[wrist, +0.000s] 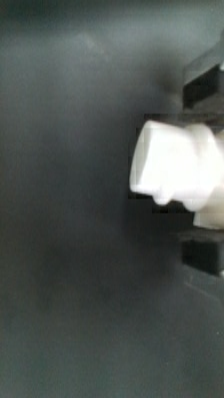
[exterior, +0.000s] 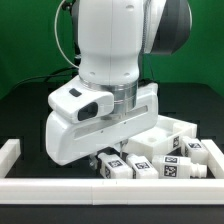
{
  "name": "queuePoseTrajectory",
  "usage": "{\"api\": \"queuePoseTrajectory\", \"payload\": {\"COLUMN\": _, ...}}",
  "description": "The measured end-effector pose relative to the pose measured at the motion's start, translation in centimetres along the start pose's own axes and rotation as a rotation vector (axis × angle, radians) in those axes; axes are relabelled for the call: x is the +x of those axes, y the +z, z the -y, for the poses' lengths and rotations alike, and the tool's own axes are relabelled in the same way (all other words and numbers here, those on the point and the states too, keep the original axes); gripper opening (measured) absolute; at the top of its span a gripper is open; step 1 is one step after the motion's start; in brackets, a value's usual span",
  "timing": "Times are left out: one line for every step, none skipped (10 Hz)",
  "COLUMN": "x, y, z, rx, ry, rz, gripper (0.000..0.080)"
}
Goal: Assemble one leg
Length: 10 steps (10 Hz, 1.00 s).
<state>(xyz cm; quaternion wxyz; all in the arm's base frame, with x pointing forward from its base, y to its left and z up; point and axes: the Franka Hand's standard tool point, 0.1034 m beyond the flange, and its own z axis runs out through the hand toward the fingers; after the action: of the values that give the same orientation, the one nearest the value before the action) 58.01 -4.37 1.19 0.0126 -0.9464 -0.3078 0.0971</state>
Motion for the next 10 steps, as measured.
{"api": "queuePoseTrajectory", "payload": {"x": -0.3, "y": 0.0, "z": -0.1, "rx": -0.004, "ry": 0.004, "rz": -0.003, "gripper": 0.0287}}
{"api": "queuePoseTrajectory", "payload": {"x": -2.2, "y": -0.3, "z": -0.4, "rx": -0.021, "ry": 0.019, "rz": -0.012, "gripper": 0.0287}}
{"api": "queuePoseTrajectory", "payload": {"x": -5.4, "y": -0.4, "z": -0.8, "rx": -0.025, "ry": 0.042, "rz": -0.002, "gripper": 0.0287}}
{"api": "queuePoseTrajectory", "payload": {"x": -8.4, "y": -0.4, "z": -1.6, "rx": -0.021, "ry": 0.055, "rz": 0.016, "gripper": 0.0287}}
{"api": "queuePoseTrajectory", "payload": {"x": -11.3, "y": -0.5, "z": -2.7, "rx": -0.019, "ry": 0.069, "rz": 0.029, "gripper": 0.0287}}
{"api": "queuePoseTrajectory", "payload": {"x": -14.0, "y": -0.5, "z": -3.4, "rx": -0.018, "ry": 0.096, "rz": 0.035, "gripper": 0.0287}}
{"api": "queuePoseTrajectory", "payload": {"x": -15.4, "y": -0.4, "z": -3.7, "rx": -0.015, "ry": 0.118, "rz": 0.043, "gripper": 0.0287}}
{"api": "queuePoseTrajectory", "payload": {"x": -15.0, "y": -0.4, "z": -3.5, "rx": -0.016, "ry": 0.111, "rz": 0.044, "gripper": 0.0287}}
{"api": "queuePoseTrajectory", "payload": {"x": -14.9, "y": -0.4, "z": -3.4, "rx": -0.017, "ry": 0.106, "rz": 0.044, "gripper": 0.0287}}
{"api": "queuePoseTrajectory", "payload": {"x": -14.9, "y": -0.3, "z": -3.4, "rx": -0.016, "ry": 0.107, "rz": 0.044, "gripper": 0.0287}}
